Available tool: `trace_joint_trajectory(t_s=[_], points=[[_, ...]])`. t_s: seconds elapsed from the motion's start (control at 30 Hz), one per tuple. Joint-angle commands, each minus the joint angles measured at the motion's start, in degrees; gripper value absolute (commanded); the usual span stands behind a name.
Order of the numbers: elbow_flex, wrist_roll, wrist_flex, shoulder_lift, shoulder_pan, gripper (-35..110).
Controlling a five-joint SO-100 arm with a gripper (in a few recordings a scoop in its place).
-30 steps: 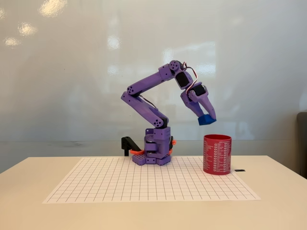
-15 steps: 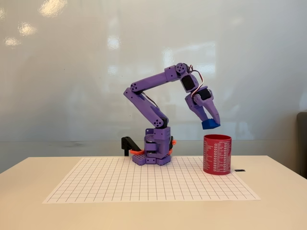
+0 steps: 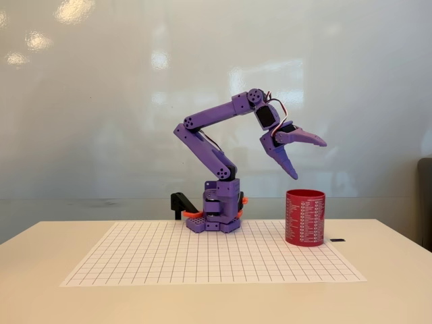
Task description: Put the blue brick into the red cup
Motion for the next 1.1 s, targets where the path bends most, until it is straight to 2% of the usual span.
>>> trace_joint_trajectory(t_s=[0.0,0.03,0.67,0.87,1.07], points=[[-2.8,-1.9,-1.1,1.2,-0.6,7],[-2.8,-1.1,-1.2,1.0,-0.1,0],[-0.8,-1.9,-4.5,1.1,0.8,0],[0.8,-5.9,-17.8,-7.6,11.3,0],[0.4,-7.8,-32.8,-11.6,27.4,0]])
